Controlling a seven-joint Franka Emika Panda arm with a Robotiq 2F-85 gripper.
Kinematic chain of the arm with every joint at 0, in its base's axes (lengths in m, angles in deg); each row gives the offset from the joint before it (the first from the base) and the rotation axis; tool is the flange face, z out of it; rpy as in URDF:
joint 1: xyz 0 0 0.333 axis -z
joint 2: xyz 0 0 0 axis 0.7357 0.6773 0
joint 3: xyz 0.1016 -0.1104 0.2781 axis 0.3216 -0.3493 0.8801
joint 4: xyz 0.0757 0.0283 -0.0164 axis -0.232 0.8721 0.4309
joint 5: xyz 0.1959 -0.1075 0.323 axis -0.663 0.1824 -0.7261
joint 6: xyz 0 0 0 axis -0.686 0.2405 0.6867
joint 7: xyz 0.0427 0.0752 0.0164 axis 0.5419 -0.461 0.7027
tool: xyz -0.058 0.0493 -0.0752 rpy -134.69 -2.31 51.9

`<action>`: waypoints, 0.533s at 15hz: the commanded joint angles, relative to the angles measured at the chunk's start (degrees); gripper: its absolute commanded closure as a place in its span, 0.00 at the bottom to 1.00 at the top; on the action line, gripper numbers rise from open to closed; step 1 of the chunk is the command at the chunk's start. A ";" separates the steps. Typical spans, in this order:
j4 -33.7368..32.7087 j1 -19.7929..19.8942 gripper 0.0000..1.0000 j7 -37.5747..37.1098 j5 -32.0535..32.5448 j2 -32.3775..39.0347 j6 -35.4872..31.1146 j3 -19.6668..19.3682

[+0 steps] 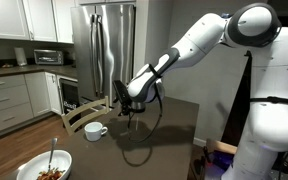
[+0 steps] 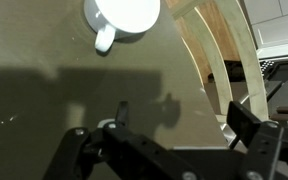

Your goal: Pour the cereal in the glass into the bowl then pour the cereal in the mug into the bowl.

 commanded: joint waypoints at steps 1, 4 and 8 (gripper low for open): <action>4.60 -9.43 0.00 -2.52 7.30 -6.65 5.66 -11.64; 5.24 -14.16 0.00 -6.58 17.72 -9.49 10.52 -18.23; 4.89 -16.29 0.00 -13.41 29.95 -13.43 15.77 -20.74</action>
